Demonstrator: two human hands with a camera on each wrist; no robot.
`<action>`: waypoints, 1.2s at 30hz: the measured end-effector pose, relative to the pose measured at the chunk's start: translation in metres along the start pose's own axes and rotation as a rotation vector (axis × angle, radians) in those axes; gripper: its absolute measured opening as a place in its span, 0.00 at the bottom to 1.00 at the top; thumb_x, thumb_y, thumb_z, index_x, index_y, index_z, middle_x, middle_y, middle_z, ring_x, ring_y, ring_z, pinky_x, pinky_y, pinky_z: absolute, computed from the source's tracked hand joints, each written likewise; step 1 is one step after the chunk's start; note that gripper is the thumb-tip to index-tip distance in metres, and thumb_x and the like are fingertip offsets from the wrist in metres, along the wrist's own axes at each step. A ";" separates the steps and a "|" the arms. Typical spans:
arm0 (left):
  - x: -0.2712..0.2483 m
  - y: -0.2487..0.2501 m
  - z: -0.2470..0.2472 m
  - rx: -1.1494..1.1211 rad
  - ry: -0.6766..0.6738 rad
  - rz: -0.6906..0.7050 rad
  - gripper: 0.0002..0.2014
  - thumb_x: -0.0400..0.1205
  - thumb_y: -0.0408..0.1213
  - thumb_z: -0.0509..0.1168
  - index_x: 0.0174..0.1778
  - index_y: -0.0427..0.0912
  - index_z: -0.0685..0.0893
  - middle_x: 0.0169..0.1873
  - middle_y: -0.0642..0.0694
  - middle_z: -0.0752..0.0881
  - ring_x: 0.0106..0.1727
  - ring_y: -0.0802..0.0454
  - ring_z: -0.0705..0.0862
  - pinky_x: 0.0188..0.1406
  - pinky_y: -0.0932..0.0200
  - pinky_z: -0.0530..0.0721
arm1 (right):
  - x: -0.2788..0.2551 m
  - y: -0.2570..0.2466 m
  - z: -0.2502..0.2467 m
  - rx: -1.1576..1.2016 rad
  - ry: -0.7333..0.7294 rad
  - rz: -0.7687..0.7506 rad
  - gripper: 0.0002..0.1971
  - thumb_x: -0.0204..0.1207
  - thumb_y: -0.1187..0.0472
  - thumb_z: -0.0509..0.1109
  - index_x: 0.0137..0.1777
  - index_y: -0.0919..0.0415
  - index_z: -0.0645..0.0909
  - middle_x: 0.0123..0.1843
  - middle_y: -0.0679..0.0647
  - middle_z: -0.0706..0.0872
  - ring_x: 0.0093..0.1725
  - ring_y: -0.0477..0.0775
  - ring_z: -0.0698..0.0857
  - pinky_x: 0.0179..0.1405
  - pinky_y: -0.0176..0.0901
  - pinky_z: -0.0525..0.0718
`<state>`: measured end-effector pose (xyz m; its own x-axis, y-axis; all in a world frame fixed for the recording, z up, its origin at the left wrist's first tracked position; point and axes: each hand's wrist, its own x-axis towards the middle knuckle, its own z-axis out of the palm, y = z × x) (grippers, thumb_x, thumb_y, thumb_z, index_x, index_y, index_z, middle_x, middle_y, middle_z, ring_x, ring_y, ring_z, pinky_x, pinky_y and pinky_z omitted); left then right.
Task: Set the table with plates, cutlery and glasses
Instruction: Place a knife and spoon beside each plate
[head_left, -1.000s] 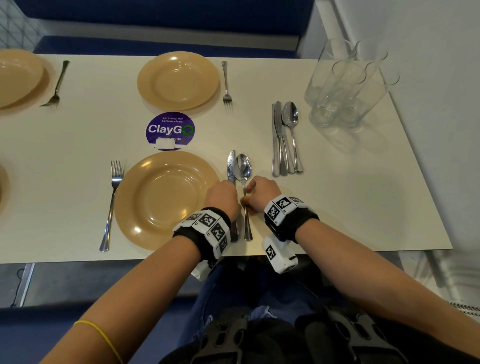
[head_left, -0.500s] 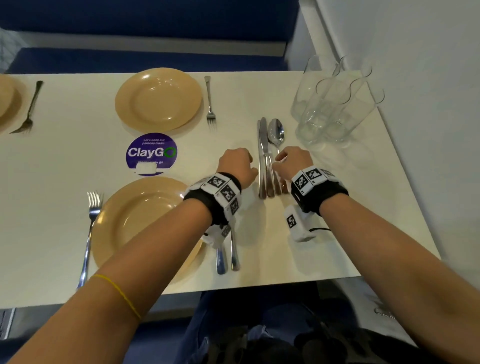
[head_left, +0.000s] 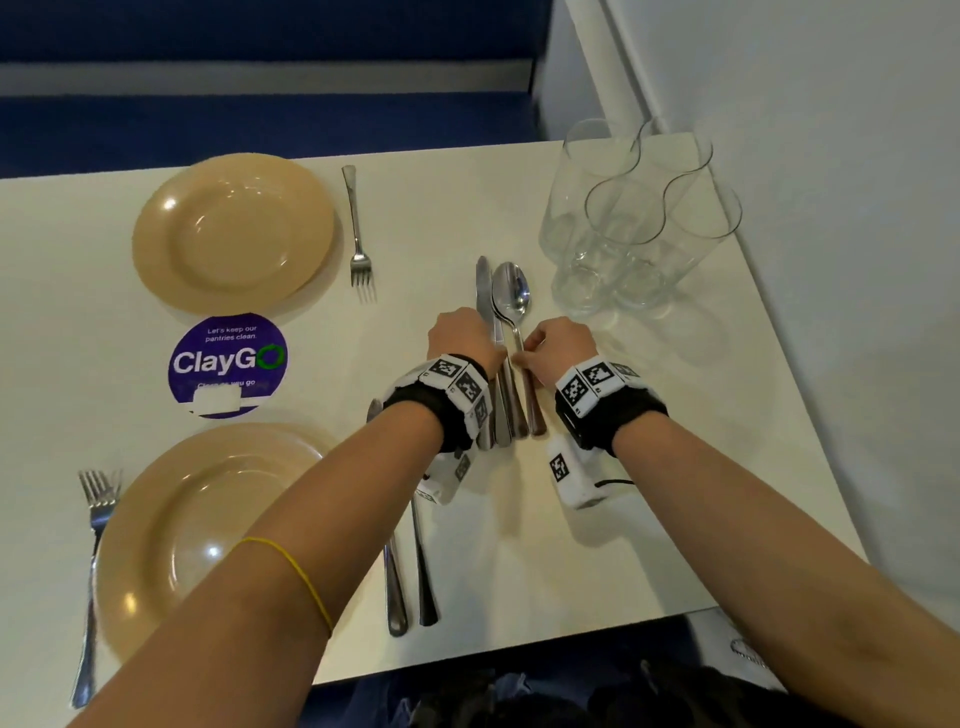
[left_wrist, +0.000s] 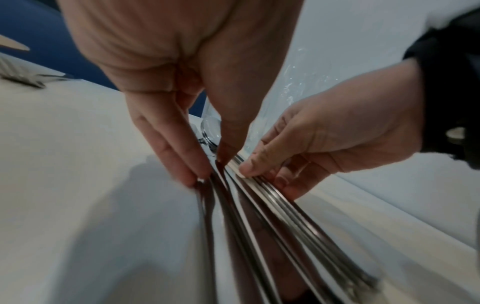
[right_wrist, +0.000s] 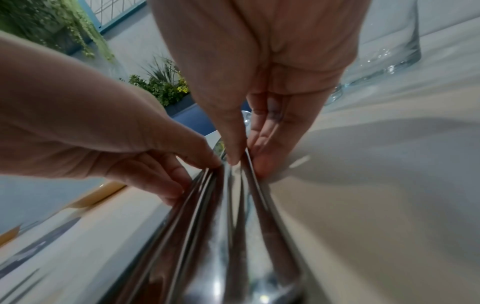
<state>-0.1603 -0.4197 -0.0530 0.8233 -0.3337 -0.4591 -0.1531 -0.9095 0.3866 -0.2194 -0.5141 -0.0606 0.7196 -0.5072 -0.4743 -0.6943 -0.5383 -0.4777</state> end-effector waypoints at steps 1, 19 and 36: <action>0.002 0.000 0.000 -0.015 0.000 -0.025 0.17 0.78 0.41 0.68 0.28 0.39 0.70 0.35 0.42 0.79 0.49 0.43 0.86 0.38 0.59 0.78 | 0.001 0.001 0.000 0.024 -0.016 0.008 0.08 0.71 0.59 0.75 0.42 0.66 0.87 0.46 0.63 0.91 0.48 0.62 0.89 0.54 0.52 0.87; 0.008 -0.035 -0.017 -0.414 -0.061 -0.086 0.14 0.79 0.38 0.66 0.44 0.28 0.87 0.44 0.33 0.90 0.48 0.39 0.90 0.52 0.46 0.88 | -0.015 -0.017 -0.007 0.099 0.015 0.025 0.06 0.71 0.66 0.73 0.41 0.71 0.85 0.46 0.65 0.90 0.47 0.63 0.90 0.50 0.57 0.89; -0.062 -0.314 -0.196 -1.002 0.125 -0.109 0.10 0.85 0.33 0.61 0.39 0.34 0.81 0.30 0.42 0.78 0.26 0.49 0.83 0.28 0.60 0.88 | -0.102 -0.271 0.146 0.380 -0.082 -0.191 0.09 0.74 0.68 0.73 0.35 0.60 0.77 0.31 0.52 0.81 0.32 0.52 0.85 0.39 0.44 0.90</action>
<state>-0.0556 -0.0652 0.0111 0.8656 -0.1810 -0.4668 0.4074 -0.2873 0.8669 -0.1066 -0.2183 0.0089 0.8430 -0.3587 -0.4009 -0.5152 -0.3236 -0.7936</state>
